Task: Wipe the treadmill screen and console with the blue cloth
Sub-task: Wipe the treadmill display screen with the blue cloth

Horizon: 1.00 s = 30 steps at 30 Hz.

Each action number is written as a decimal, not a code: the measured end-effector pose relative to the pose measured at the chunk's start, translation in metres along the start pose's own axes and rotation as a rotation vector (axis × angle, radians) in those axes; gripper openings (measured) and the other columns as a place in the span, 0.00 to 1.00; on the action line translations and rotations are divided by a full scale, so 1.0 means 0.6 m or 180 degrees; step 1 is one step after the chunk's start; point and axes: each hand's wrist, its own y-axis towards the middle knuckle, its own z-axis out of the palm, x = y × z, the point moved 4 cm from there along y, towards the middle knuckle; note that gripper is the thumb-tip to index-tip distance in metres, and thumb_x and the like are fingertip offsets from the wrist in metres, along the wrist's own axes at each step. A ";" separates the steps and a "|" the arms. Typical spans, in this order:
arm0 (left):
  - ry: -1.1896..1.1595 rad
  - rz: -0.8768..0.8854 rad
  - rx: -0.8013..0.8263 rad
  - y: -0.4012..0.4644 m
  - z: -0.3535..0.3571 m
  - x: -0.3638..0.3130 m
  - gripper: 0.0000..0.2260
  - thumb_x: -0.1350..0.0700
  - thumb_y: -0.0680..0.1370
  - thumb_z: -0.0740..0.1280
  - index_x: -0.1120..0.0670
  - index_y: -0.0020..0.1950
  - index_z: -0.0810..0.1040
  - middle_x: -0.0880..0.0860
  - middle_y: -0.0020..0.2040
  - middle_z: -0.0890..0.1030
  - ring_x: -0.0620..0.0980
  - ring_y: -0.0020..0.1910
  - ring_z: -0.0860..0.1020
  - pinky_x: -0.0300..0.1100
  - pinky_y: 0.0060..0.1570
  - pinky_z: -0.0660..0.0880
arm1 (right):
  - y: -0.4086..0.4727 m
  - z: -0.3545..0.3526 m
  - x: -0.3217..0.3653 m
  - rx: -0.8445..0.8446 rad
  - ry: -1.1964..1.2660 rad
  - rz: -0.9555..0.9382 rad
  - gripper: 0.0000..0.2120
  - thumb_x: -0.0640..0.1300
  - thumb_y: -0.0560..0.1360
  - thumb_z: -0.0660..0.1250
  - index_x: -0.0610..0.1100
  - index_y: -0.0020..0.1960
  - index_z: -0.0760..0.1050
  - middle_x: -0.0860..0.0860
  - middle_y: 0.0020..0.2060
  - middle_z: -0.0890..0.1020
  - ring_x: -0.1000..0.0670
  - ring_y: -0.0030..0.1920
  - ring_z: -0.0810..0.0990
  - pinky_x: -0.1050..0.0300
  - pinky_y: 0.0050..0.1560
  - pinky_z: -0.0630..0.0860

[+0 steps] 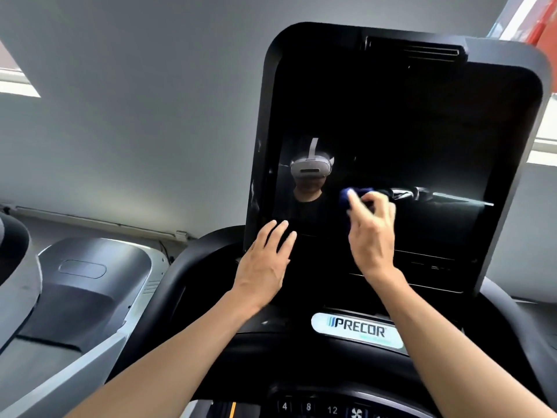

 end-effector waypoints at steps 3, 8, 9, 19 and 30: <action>0.0016 -0.0347 -0.0096 -0.011 -0.010 0.013 0.28 0.54 0.78 0.72 0.57 0.77 0.69 0.59 0.74 0.66 0.58 0.74 0.64 0.51 0.68 0.75 | 0.023 0.028 0.031 -0.0527 0.0281 0.1122 0.19 0.37 0.79 0.67 0.46 0.68 0.78 0.44 0.58 0.74 0.43 0.54 0.71 0.57 0.52 0.72; 0.0083 -0.0644 0.0399 -0.017 -0.007 0.022 0.38 0.64 0.77 0.70 0.57 0.82 0.55 0.58 0.79 0.49 0.60 0.79 0.51 0.44 0.72 0.70 | -0.052 0.064 0.094 0.0214 0.0173 -0.0458 0.21 0.32 0.76 0.71 0.45 0.67 0.79 0.45 0.58 0.76 0.44 0.56 0.72 0.53 0.56 0.78; 0.0041 -0.0657 0.0483 -0.019 -0.007 0.023 0.40 0.67 0.76 0.68 0.56 0.83 0.51 0.58 0.79 0.44 0.60 0.79 0.47 0.43 0.71 0.70 | -0.055 0.057 0.083 0.0292 0.0172 -0.0645 0.21 0.33 0.75 0.72 0.45 0.67 0.79 0.45 0.58 0.76 0.44 0.56 0.72 0.52 0.56 0.78; -0.0338 -0.0811 0.0649 -0.022 0.002 0.021 0.44 0.70 0.75 0.65 0.53 0.83 0.44 0.58 0.80 0.35 0.57 0.80 0.42 0.43 0.59 0.80 | -0.019 0.089 0.133 -0.0116 0.0228 0.0236 0.20 0.34 0.79 0.67 0.44 0.69 0.76 0.43 0.59 0.75 0.42 0.57 0.71 0.56 0.57 0.74; -0.1075 -0.0783 0.0487 -0.044 0.007 0.060 0.36 0.66 0.80 0.63 0.54 0.83 0.51 0.54 0.83 0.42 0.58 0.82 0.52 0.50 0.78 0.59 | 0.031 0.092 0.150 -0.0260 0.0197 0.0495 0.22 0.33 0.79 0.65 0.46 0.71 0.75 0.44 0.60 0.73 0.43 0.57 0.70 0.58 0.51 0.73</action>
